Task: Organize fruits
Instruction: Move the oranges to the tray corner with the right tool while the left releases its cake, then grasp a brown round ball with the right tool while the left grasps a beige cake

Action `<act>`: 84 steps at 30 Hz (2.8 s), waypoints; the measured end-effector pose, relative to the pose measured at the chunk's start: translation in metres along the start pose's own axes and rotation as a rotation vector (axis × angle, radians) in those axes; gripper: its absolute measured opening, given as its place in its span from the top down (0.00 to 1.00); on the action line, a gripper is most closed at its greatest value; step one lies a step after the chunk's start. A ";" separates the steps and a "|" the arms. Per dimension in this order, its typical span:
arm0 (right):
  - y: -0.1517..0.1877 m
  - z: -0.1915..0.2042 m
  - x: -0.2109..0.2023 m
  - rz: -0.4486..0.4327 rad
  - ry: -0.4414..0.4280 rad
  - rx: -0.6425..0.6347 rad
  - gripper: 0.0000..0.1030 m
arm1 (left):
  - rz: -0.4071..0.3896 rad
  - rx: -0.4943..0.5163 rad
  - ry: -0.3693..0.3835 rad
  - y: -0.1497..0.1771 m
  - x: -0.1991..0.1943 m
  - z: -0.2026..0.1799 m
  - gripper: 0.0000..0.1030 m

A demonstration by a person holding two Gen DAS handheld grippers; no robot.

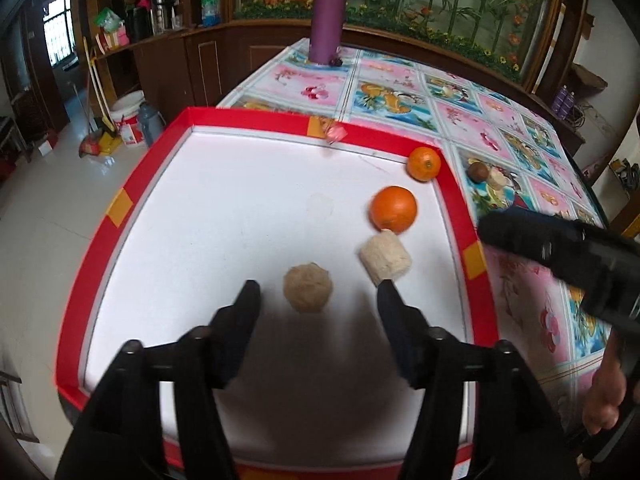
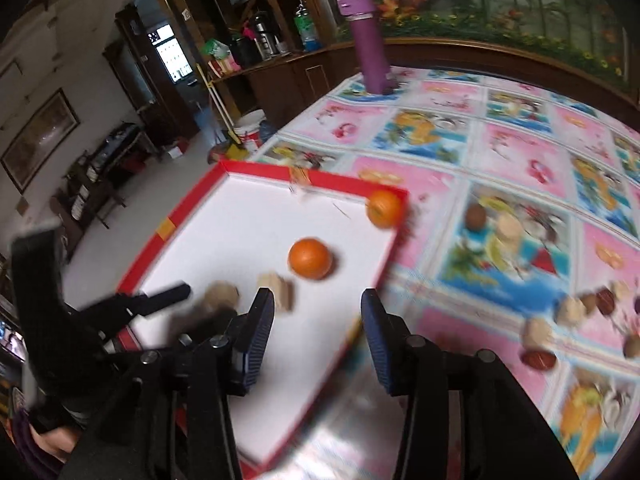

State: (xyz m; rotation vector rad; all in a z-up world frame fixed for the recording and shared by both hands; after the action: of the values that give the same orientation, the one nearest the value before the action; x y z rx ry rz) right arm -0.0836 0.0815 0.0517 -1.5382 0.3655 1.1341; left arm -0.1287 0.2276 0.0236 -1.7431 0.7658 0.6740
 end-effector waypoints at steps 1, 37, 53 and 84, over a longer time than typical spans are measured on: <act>0.004 -0.003 -0.004 -0.004 0.007 0.003 0.57 | -0.005 0.011 -0.004 0.002 -0.004 -0.005 0.35; 0.046 -0.114 -0.088 -0.152 0.118 0.110 0.53 | -0.125 0.201 -0.113 -0.003 -0.040 -0.149 0.05; 0.074 -0.256 -0.060 -0.029 0.293 0.263 0.52 | 0.076 0.271 0.003 -0.014 0.074 -0.210 0.05; 0.057 -0.247 -0.010 0.015 0.310 0.216 0.75 | 0.197 0.385 0.197 -0.040 0.156 -0.236 0.47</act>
State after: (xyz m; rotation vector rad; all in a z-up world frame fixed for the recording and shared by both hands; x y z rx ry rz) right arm -0.0185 -0.1591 0.0026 -1.5198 0.6872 0.8358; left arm 0.0180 -0.0163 -0.0050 -1.4045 1.1351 0.4498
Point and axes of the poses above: each gripper's, at about its wrist camera, not at the fingertips, and x roughly the way its jaws point, z to its left, y to its underside, the point moved 2 cm from there along x, roughly the way its jaws point, and after that the axes turned 14 degrees about y, right-handed, at the moved point
